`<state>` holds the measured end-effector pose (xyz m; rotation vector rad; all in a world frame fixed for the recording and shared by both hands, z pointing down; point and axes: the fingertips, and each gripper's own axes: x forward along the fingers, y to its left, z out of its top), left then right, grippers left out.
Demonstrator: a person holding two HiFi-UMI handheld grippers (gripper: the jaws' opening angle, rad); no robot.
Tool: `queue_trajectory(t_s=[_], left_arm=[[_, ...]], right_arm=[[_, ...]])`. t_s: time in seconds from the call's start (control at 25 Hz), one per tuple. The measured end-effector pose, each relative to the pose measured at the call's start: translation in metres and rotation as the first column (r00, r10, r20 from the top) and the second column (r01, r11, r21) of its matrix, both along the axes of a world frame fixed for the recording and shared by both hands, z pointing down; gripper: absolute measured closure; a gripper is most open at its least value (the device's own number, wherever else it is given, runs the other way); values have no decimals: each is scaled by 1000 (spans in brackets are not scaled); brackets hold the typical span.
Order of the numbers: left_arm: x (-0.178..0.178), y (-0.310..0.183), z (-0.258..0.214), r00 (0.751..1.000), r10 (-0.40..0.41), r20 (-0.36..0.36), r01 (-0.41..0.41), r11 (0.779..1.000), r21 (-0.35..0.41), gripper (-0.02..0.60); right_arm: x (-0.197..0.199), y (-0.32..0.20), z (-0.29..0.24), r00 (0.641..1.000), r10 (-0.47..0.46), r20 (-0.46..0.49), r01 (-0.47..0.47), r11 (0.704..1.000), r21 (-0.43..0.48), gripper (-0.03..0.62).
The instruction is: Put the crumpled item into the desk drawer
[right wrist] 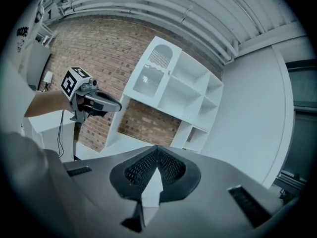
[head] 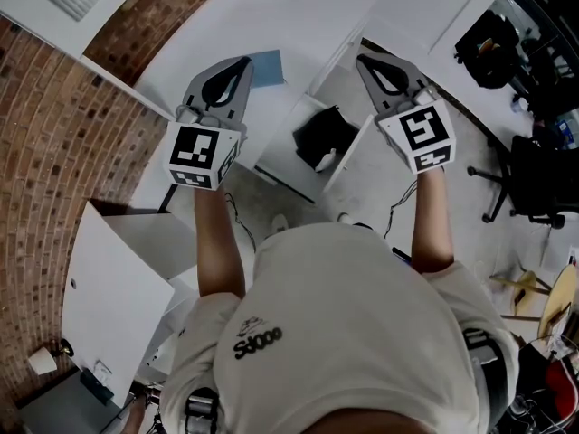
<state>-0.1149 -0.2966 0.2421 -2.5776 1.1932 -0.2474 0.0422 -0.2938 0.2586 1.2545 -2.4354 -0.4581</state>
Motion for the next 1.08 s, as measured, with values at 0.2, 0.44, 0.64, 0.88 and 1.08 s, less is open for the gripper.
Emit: queue_trajectory(t_s=[0.2,0.44,0.64,0.88,1.08], left_arm=[[2,3,-5,1000,10,-2,-10,1000,13,563],[8,6,1,1000,30,-10,-30,1000,-6,563],[12,12,5,999,53,-3,-53,998,-24,563],[7,13,7,999,43,10,-43,999,-22,563],[2,13,8,999,40,20,-40,999,-7,563]], right_arm=[[1,0,2,1000,1,-7,-1,1000,-6,589],[3,2,3,1000,2,-6,-2,1000,-11,589],[0,5,7,1000,-12,-4,12,1000,-21,589],[-6,5,8,1000,-24,-9,23,999,-29,589],[-13,4,9,999,-33,-9,32,999,-30,589]])
